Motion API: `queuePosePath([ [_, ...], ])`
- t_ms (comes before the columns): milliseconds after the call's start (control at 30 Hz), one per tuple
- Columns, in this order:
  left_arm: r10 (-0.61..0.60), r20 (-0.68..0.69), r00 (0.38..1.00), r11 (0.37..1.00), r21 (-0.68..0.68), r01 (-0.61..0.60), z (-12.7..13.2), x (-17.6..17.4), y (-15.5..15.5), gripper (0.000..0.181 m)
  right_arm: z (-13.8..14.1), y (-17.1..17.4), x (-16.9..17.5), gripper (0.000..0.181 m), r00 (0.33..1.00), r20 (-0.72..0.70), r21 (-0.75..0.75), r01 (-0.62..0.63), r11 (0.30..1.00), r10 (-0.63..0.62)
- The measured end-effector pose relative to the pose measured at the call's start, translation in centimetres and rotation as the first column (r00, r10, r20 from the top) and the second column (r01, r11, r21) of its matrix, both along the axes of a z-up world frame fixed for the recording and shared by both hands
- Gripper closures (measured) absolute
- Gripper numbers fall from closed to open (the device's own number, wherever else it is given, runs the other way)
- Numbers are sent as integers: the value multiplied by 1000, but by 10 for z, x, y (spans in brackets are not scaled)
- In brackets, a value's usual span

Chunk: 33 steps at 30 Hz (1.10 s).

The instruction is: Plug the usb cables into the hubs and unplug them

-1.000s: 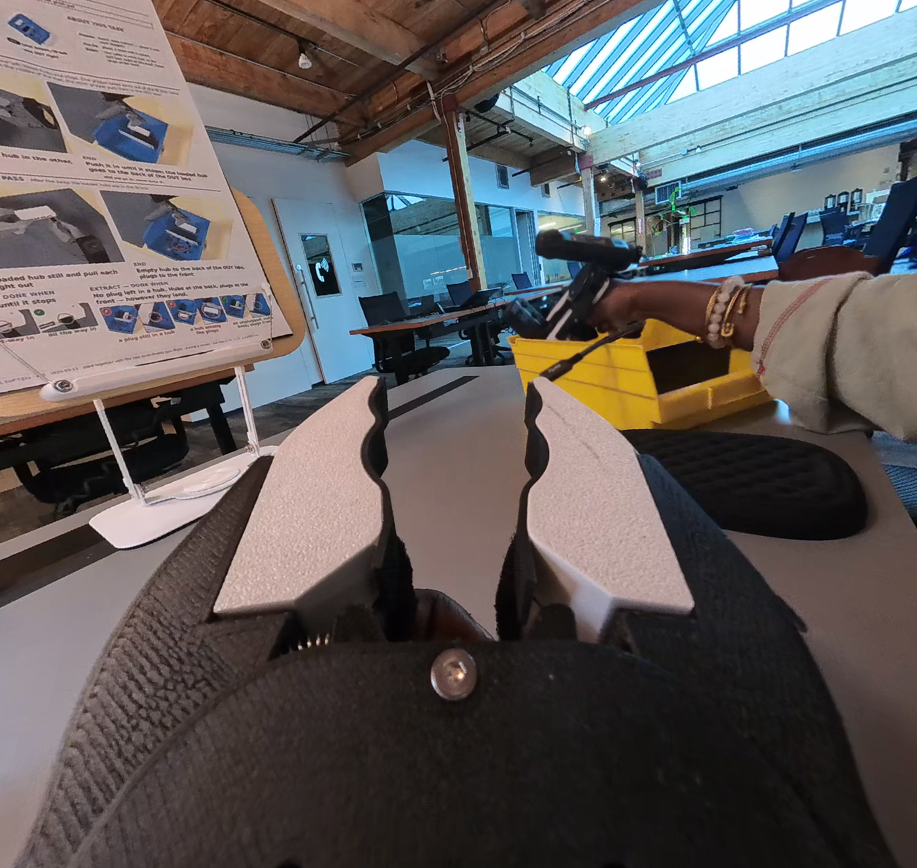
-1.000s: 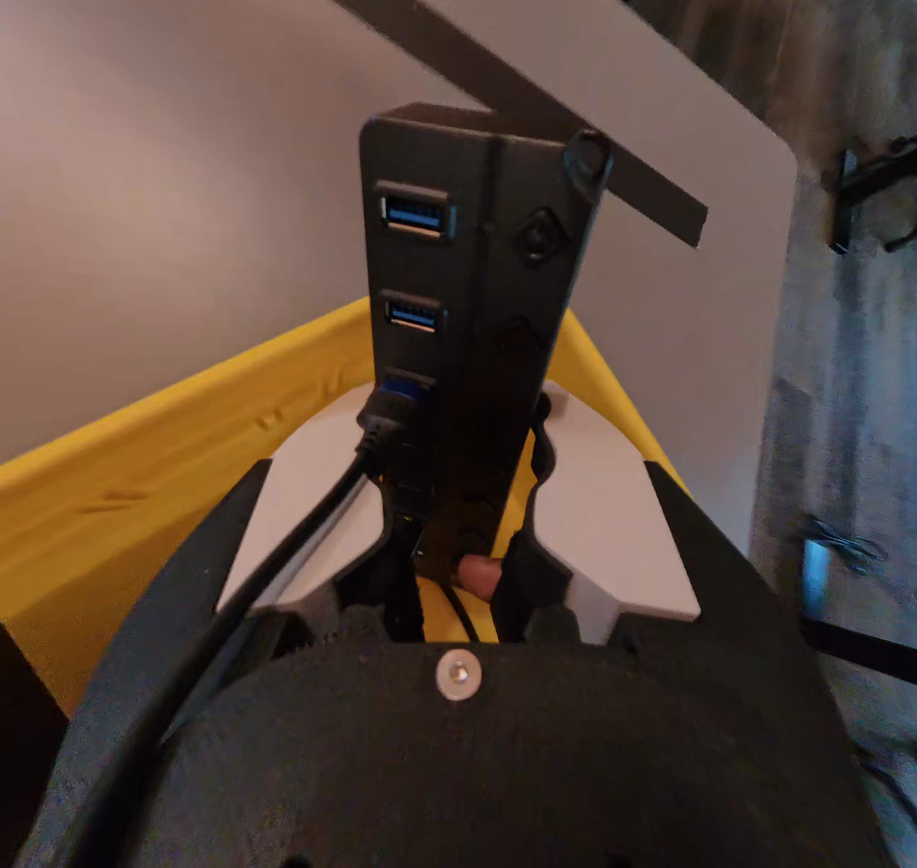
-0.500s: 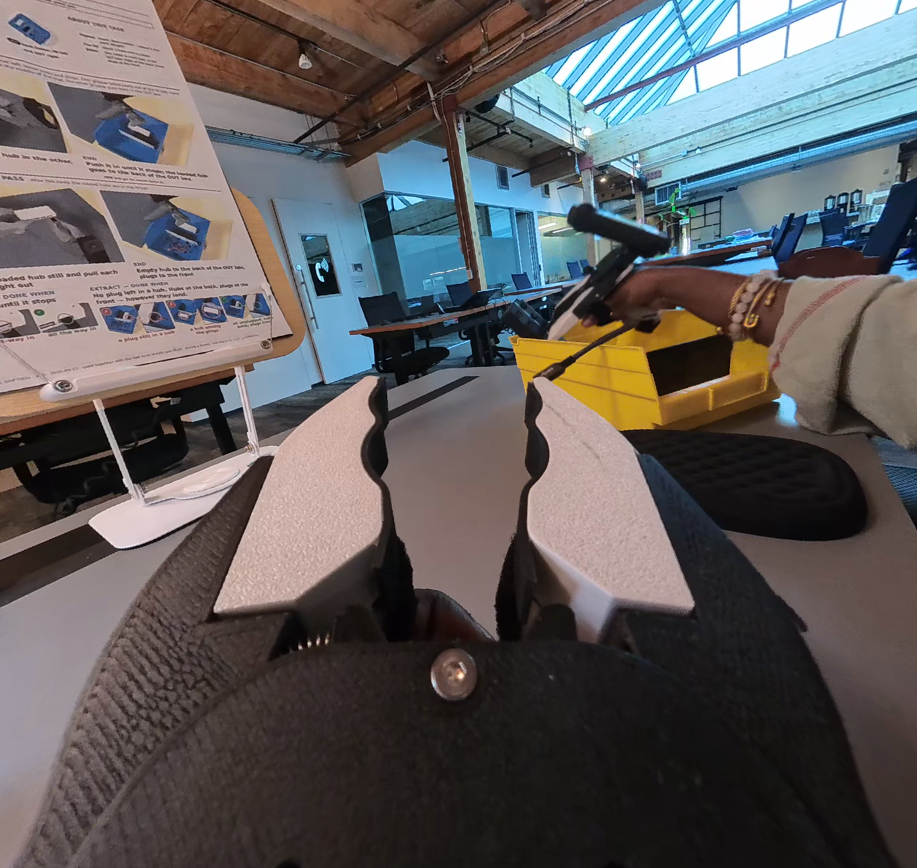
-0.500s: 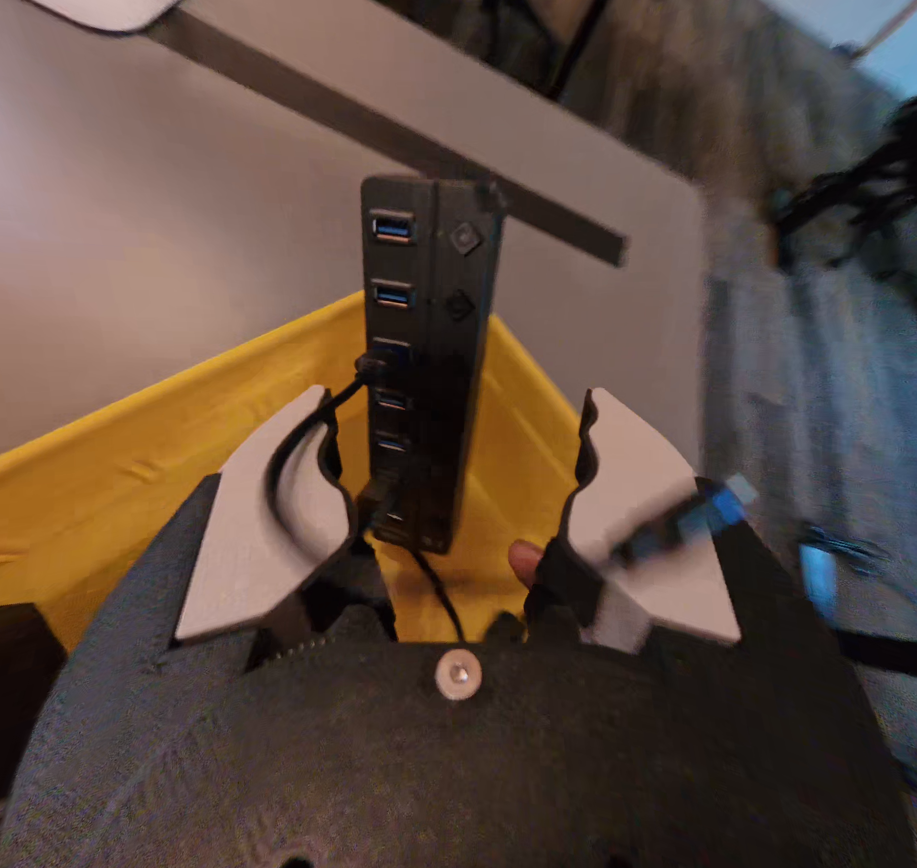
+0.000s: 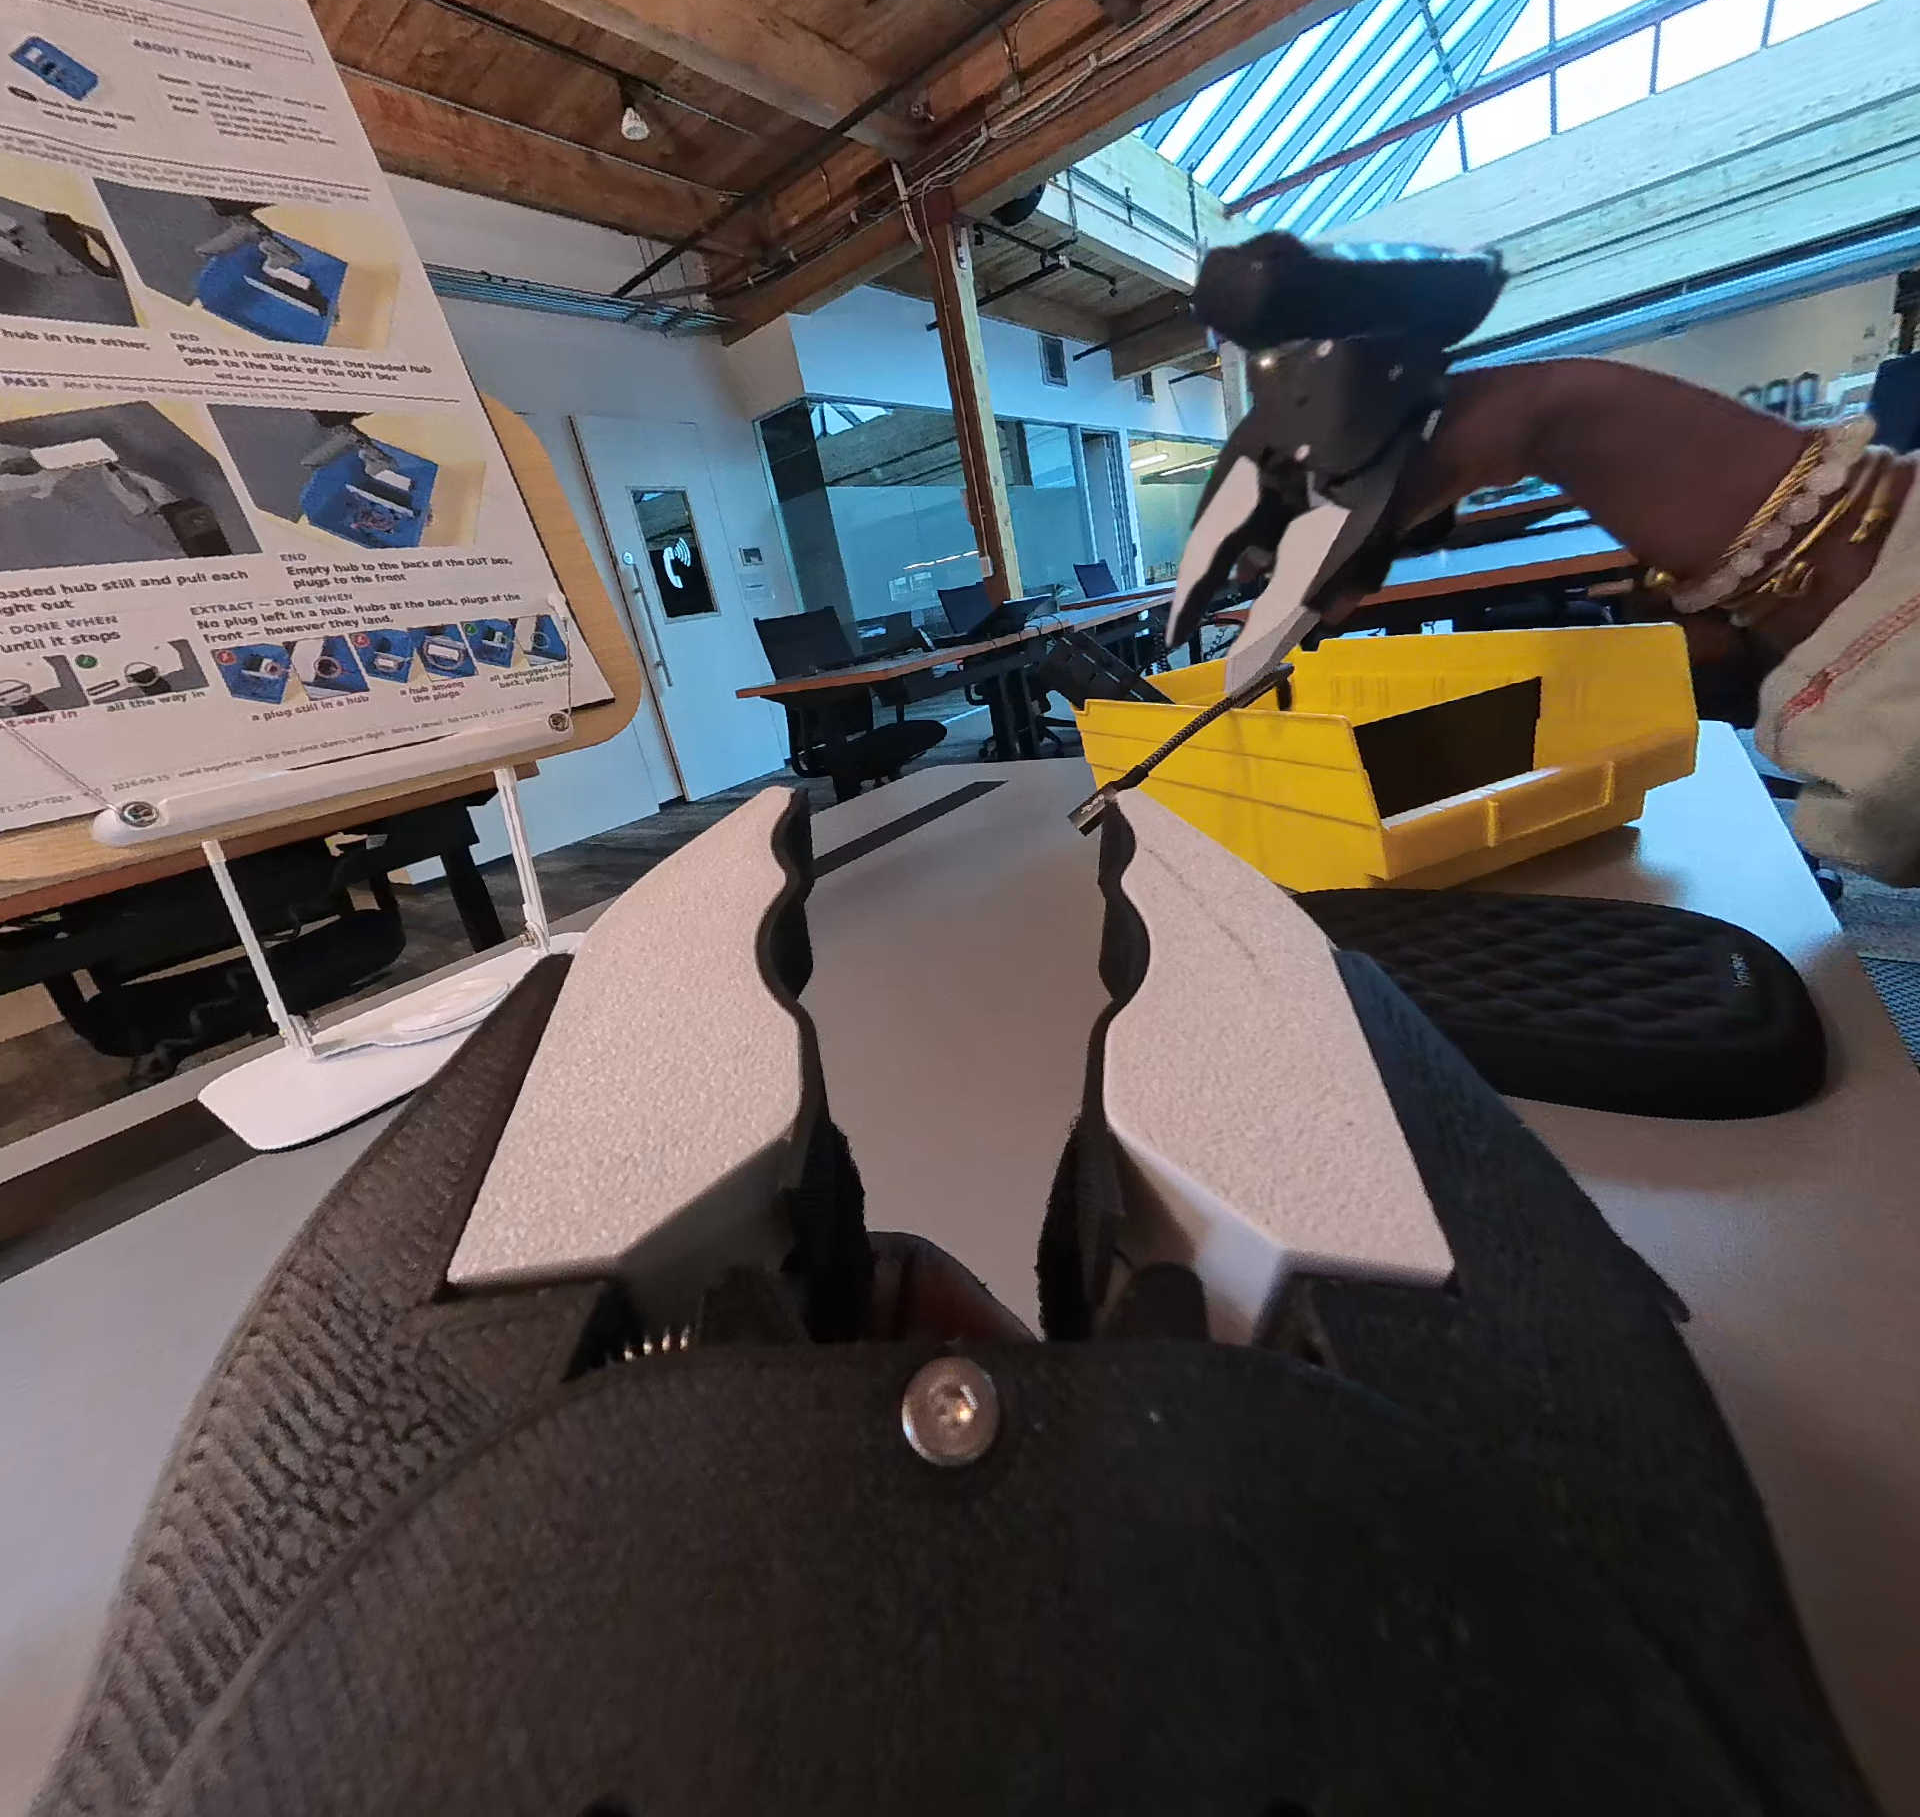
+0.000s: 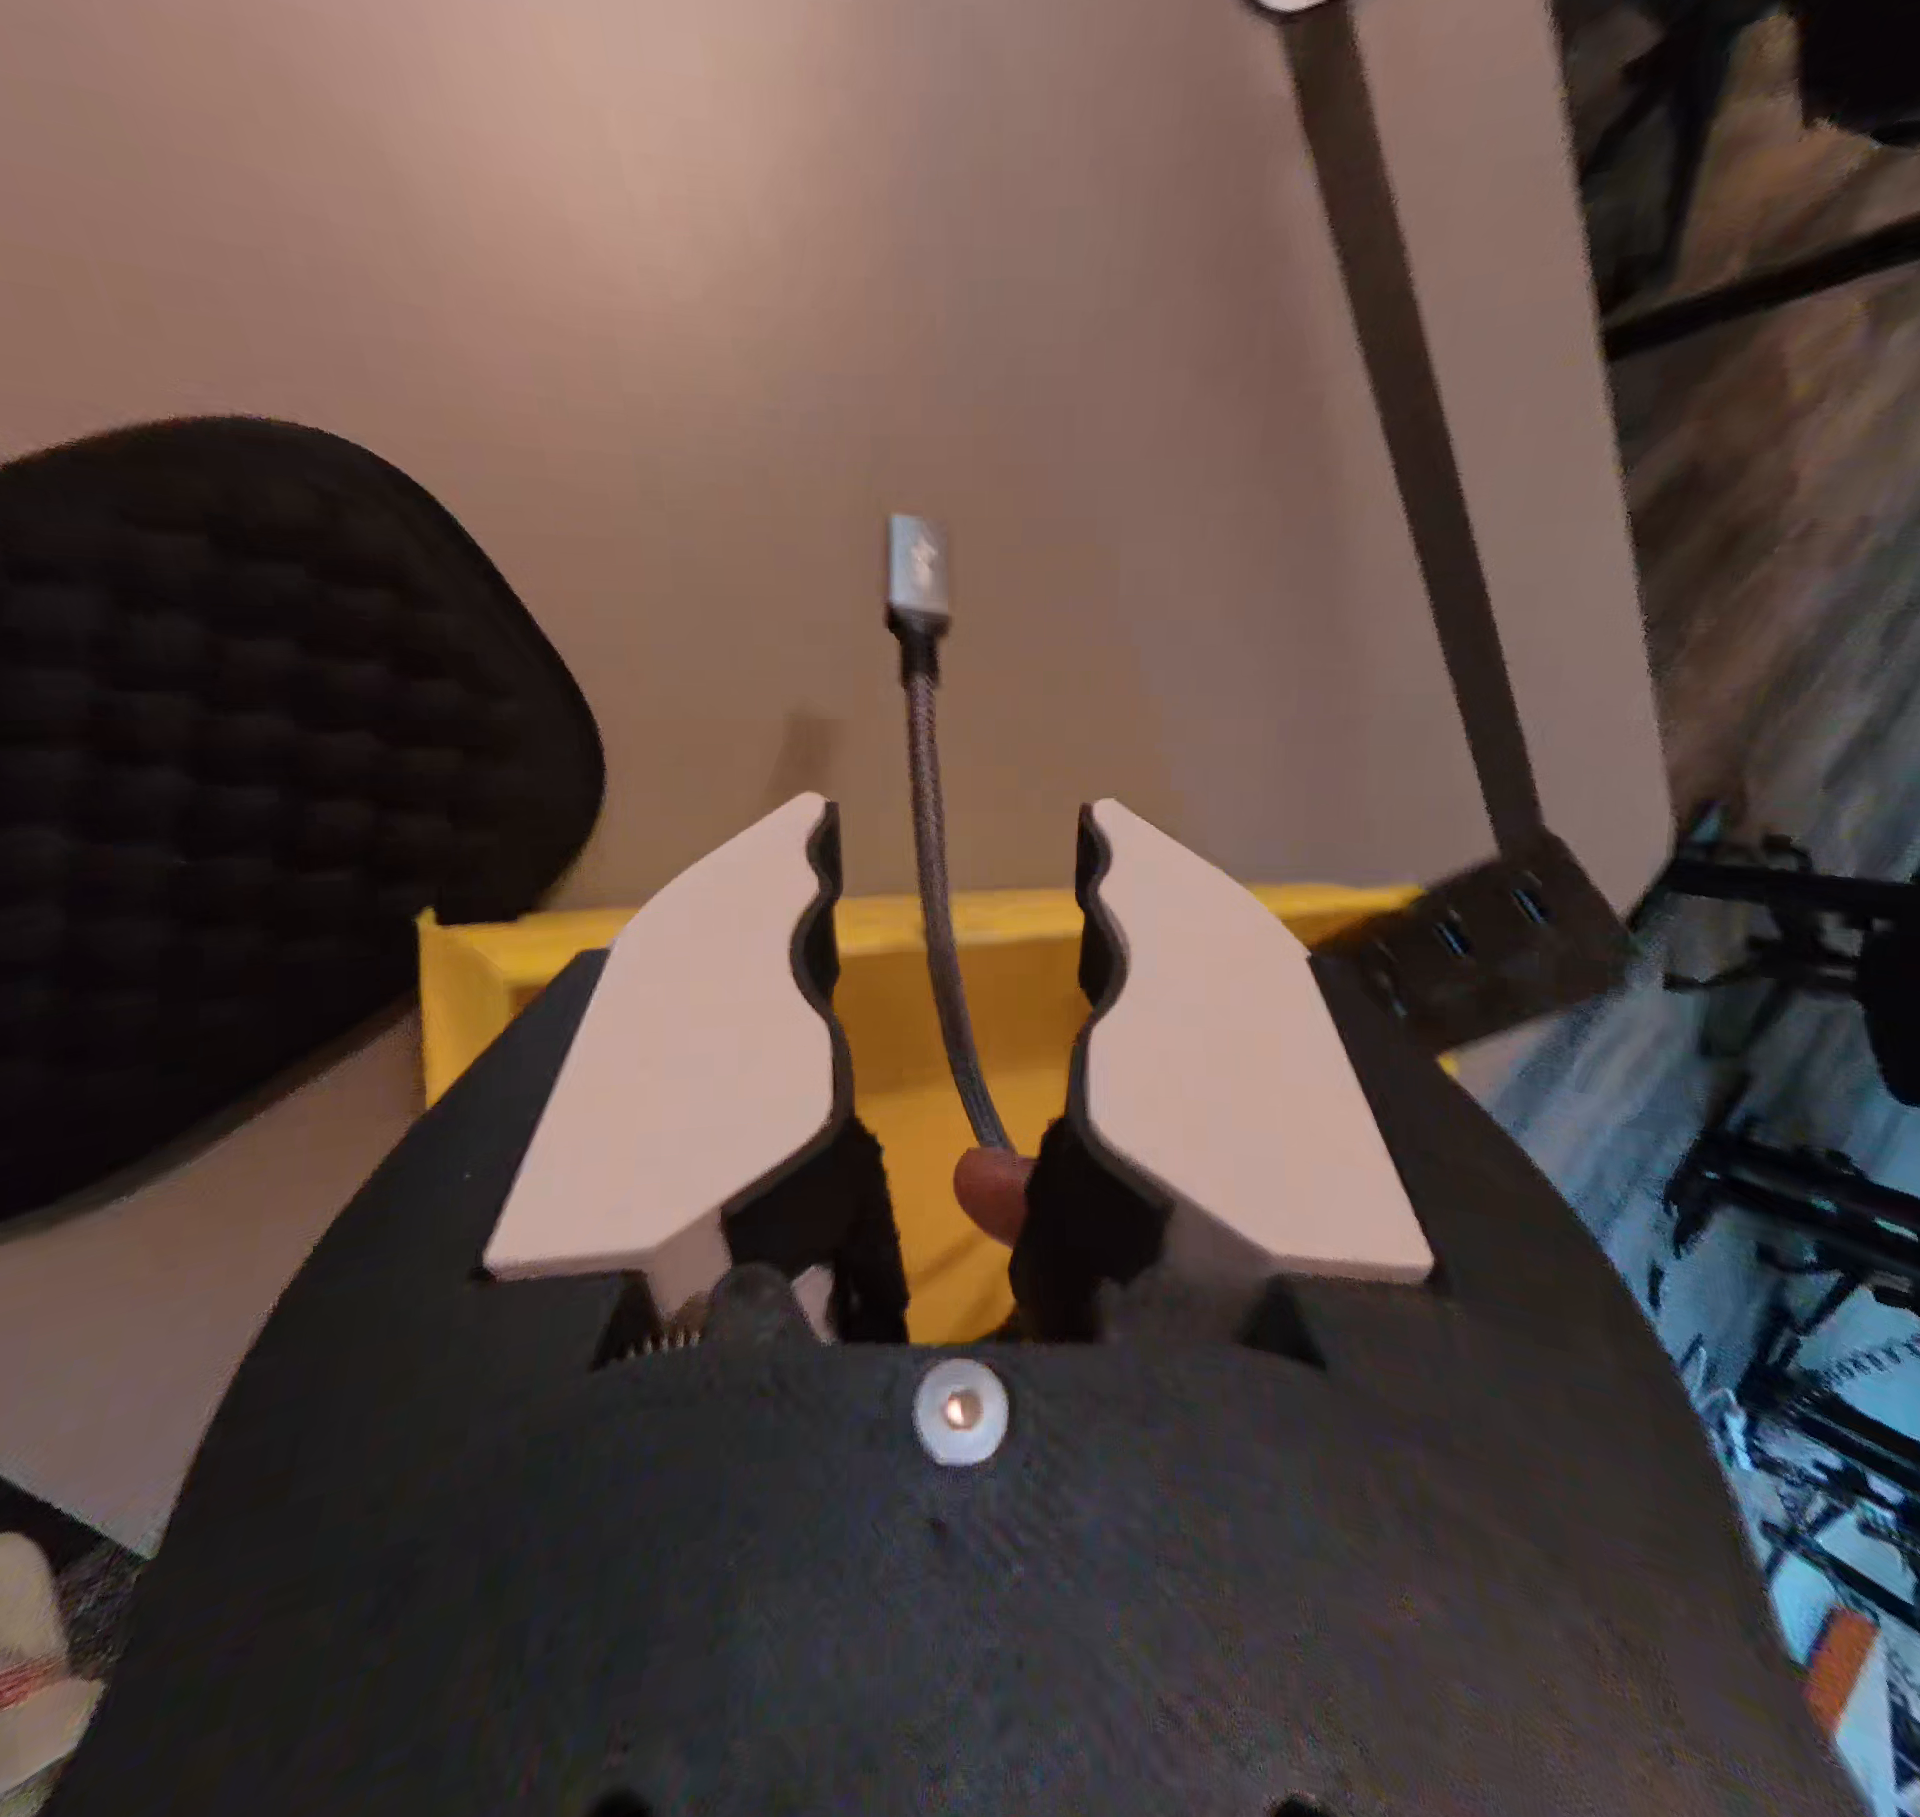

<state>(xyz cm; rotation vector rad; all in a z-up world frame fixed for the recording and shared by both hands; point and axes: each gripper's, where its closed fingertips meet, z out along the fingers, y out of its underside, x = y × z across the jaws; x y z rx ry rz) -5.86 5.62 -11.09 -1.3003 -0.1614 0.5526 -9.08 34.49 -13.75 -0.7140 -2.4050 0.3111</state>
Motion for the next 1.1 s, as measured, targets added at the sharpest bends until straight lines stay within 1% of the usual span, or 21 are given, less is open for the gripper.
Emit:
queuePosePath([
  [33,0,0,1000,1000,0,0,0,0,0,128,-8,-7,-4,138,999,34,8,-7,1000,7],
  [100,0,-2,1000,1000,-2,0,0,0,0,128,-26,-2,-13,142,995,97,105,26,994,-36],
  [133,0,-2,1000,1000,-1,0,0,0,0,128,-32,4,-16,157,992,115,159,31,987,-49],
  [167,0,-1,1000,1000,0,0,0,0,0,128,-36,6,-18,162,992,120,170,23,985,-44],
  [200,0,0,1000,1000,2,0,0,0,0,128,-33,7,-21,166,995,91,138,36,990,-49],
  [267,1,1,1000,1000,4,-1,0,0,-1,128,-12,18,-28,175,992,-39,-6,121,993,-121],
  [300,1,2,1000,1000,4,-1,0,0,-1,128,2,26,-29,175,978,-116,-105,159,982,-171],
  [367,-1,4,1000,1000,5,1,0,0,-1,128,30,55,-24,176,916,-238,-314,242,918,-323],
  [400,-3,3,1000,1000,4,3,0,0,-1,128,35,72,-17,176,884,-245,-386,288,876,-399],
  [467,-2,-2,1000,1000,-3,2,0,1,0,128,20,105,3,175,845,-152,-421,413,807,-512],
  [533,-2,-4,1000,1000,-10,2,-1,1,1,128,-12,130,23,174,808,-26,-355,543,761,-589],
  [600,1,-4,1000,1000,-12,-1,-1,1,1,128,-47,134,38,174,812,128,-262,582,770,-570],
  [667,2,-4,1000,1000,-11,-2,-1,1,1,128,-73,135,48,175,810,230,-145,577,804,-540],
  [733,4,-1,1000,1000,-8,-4,-1,0,0,128,-86,132,57,173,806,305,-62,548,834,-507],
  [767,4,0,1000,1000,-7,-4,-1,0,0,128,-88,128,60,164,806,335,-56,535,843,-489],
  [800,5,2,1000,1000,-5,-5,-1,-1,0,128,-85,125,60,153,808,344,-73,530,845,-478],
  [833,5,3,1000,1000,-4,-5,-1,-1,-1,128,-79,123,57,138,814,334,-116,536,836,-476],
  [900,4,4,1000,1000,-3,-4,-1,-1,-1,128,-59,114,52,118,826,317,-241,546,803,-466],
  [967,4,2,1000,1000,-6,-4,-1,-1,0,128,-31,112,42,118,850,227,-333,527,782,-475],
  [1000,4,0,1000,1000,-8,-4,-1,0,0,128,-17,112,38,118,863,174,-353,505,788,-475],
  [1100,4,-3,1000,1000,-9,-4,-1,0,0,128,18,105,19,119,917,-7,-349,371,861,-398],
])
